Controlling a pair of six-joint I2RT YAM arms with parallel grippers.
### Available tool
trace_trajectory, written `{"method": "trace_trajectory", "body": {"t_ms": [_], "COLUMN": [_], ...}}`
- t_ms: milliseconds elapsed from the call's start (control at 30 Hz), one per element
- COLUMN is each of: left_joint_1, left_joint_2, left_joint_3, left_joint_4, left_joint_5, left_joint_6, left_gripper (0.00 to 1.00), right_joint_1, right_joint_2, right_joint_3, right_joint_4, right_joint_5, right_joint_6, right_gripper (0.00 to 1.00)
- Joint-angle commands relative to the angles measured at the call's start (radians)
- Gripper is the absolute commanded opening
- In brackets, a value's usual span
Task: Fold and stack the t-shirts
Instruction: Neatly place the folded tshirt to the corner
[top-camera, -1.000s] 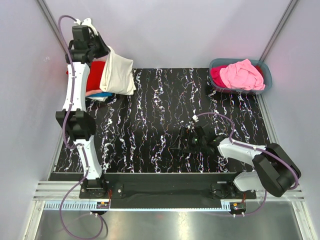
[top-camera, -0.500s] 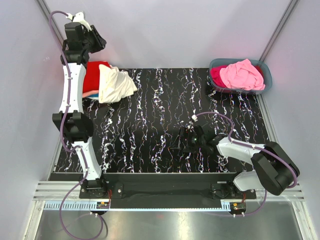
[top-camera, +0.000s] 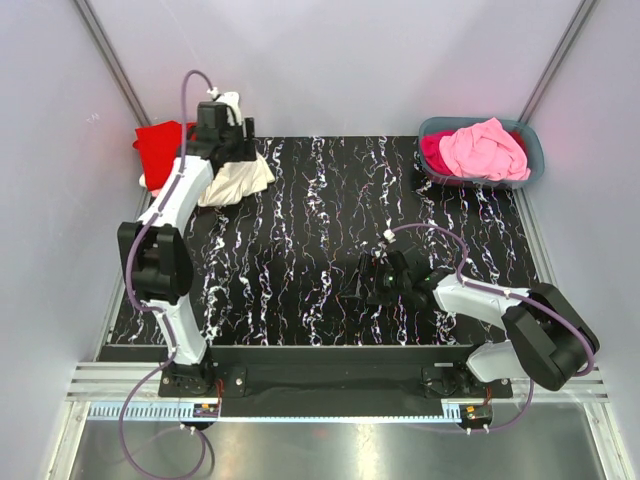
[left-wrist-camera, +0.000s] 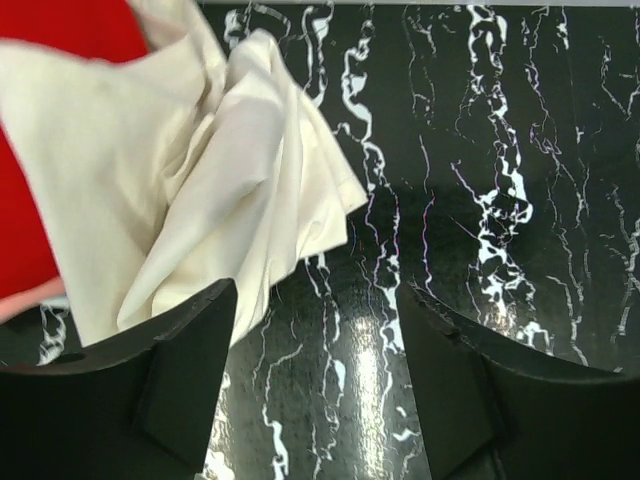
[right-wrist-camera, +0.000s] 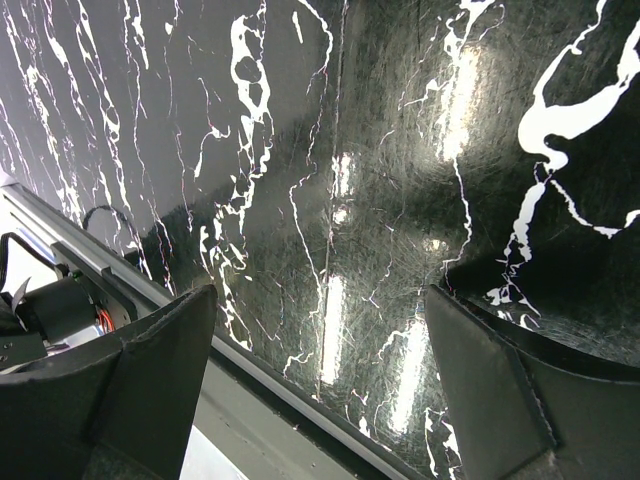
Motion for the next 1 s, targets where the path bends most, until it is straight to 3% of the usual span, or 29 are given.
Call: {"method": "trace_trajectory", "body": {"t_ms": [0, 267, 600, 633, 767, 800, 833, 967], "left_joint_1": [-0.042, -0.091, -0.089, -0.089, -0.089, -0.089, -0.089, -0.080], "left_joint_2": [-0.015, 0.100, 0.212, 0.233, 0.256, 0.255, 0.250, 0.230], "left_joint_3": [0.055, 0.179, 0.274, 0.287, 0.310, 0.305, 0.290, 0.250], "left_joint_4": [0.090, 0.027, -0.002, -0.014, -0.025, -0.019, -0.011, 0.015], "left_joint_5": [-0.174, -0.360, -0.350, -0.351, -0.373, -0.382, -0.388, -0.403], "left_joint_6": [0.137, 0.199, 0.246, 0.242, 0.237, 0.237, 0.238, 0.243], "left_gripper": [0.72, 0.72, 0.70, 0.68, 0.47, 0.36, 0.32, 0.31], "right_joint_1": [0.012, 0.012, 0.012, 0.012, 0.010, 0.012, 0.012, 0.012], "right_joint_2": [0.001, 0.004, 0.007, 0.005, 0.009, 0.007, 0.009, 0.010], "right_joint_3": [0.036, 0.039, 0.041, 0.041, 0.041, 0.042, 0.041, 0.044], "right_joint_4": [0.009, 0.003, 0.005, 0.005, 0.003, 0.002, 0.002, 0.002], "right_joint_5": [0.022, 0.021, 0.019, 0.021, 0.019, 0.019, 0.019, 0.019], "right_joint_6": [-0.016, -0.018, -0.018, -0.018, -0.018, -0.018, -0.018, -0.021], "right_gripper": [0.91, 0.92, 0.92, 0.91, 0.91, 0.91, 0.91, 0.91]}}
